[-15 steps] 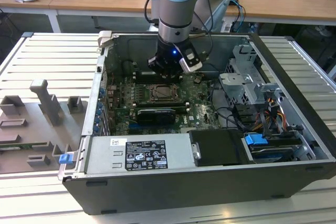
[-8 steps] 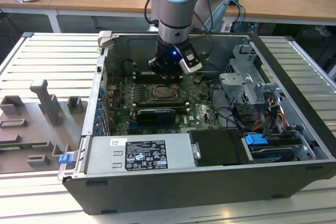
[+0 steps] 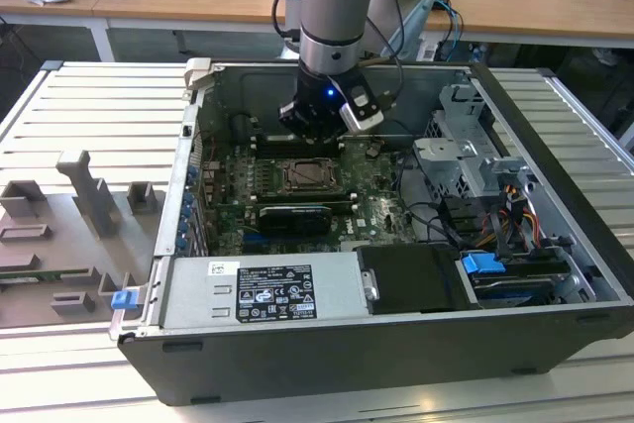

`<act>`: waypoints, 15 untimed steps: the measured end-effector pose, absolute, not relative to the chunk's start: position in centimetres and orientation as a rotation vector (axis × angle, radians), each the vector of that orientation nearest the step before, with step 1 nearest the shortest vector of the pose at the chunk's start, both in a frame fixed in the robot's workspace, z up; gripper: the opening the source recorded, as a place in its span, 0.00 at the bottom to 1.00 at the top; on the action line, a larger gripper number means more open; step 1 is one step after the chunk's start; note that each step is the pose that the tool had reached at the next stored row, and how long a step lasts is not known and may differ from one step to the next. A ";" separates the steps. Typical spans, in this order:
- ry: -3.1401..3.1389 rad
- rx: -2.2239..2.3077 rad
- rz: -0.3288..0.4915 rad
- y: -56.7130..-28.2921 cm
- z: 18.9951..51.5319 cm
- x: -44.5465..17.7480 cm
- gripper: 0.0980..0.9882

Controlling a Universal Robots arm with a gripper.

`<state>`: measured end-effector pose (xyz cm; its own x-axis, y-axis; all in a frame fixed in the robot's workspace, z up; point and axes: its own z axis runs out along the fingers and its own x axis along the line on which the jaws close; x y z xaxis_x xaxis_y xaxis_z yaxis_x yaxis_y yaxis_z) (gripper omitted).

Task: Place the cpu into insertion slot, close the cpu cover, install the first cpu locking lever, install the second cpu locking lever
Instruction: 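Install the first cpu locking lever, then install the second cpu locking lever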

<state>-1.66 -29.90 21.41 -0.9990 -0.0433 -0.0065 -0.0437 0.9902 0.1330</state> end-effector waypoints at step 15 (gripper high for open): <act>3.130 -0.068 0.209 -31.1 22.1 -1.7 0.01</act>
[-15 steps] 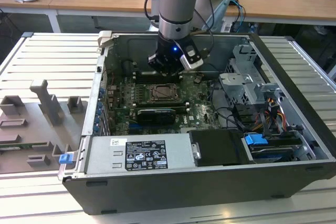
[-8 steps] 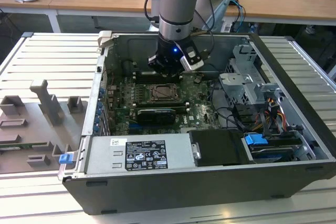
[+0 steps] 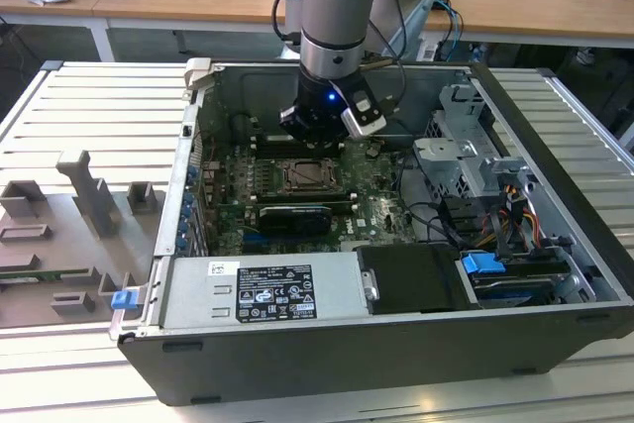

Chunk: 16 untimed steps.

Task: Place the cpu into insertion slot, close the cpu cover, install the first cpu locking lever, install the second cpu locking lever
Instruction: 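Install the second cpu locking lever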

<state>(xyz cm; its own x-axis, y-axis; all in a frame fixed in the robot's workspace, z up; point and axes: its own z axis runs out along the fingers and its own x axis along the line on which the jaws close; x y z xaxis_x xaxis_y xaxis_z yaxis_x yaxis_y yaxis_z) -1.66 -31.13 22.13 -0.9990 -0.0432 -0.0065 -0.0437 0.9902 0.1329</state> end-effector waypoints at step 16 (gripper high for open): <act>3.130 -0.068 0.209 -32.6 23.8 -1.7 0.01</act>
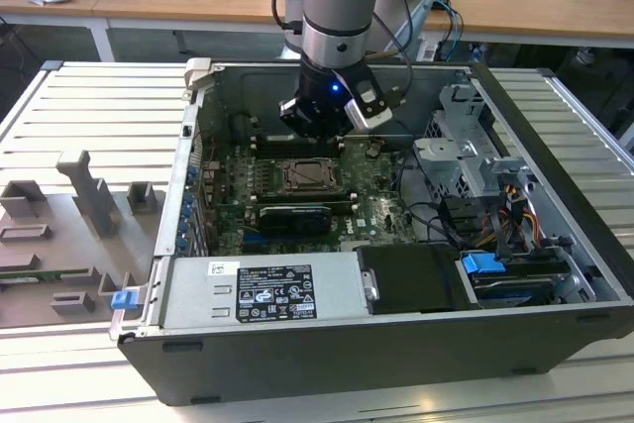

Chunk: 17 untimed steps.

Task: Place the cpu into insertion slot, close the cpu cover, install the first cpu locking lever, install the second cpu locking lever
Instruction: 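Install the second cpu locking lever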

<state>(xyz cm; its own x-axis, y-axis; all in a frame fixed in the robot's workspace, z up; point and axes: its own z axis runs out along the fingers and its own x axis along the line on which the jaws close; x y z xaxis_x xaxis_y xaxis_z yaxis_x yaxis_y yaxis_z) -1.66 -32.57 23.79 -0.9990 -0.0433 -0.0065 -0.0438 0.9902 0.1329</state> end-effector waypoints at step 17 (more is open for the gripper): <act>3.130 -0.068 0.209 -35.1 23.8 -1.7 0.01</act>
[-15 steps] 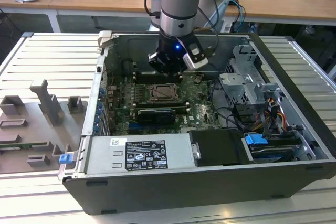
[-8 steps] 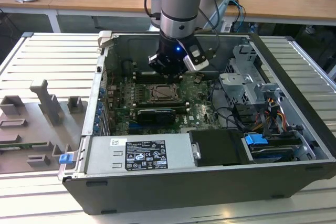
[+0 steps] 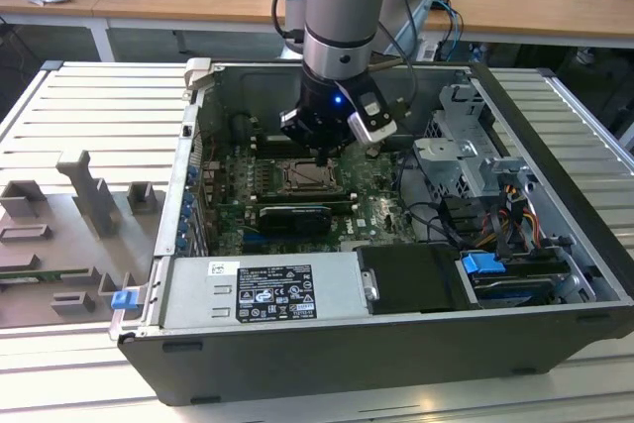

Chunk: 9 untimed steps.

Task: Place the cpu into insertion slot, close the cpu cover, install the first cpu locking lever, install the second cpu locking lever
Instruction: 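Install the second cpu locking lever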

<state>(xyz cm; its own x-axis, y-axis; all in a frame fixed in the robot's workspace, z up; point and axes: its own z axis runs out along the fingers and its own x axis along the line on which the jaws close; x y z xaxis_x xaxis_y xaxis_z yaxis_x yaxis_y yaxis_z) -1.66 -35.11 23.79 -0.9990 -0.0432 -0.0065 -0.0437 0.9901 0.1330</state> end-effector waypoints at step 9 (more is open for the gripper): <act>3.141 -0.067 0.218 -36.2 23.7 -1.7 0.01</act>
<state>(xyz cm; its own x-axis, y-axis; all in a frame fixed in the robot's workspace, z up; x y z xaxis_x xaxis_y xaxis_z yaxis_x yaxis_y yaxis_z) -1.66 -36.21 23.74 -0.9991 -0.0432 0.0050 -0.0421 0.9895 0.1380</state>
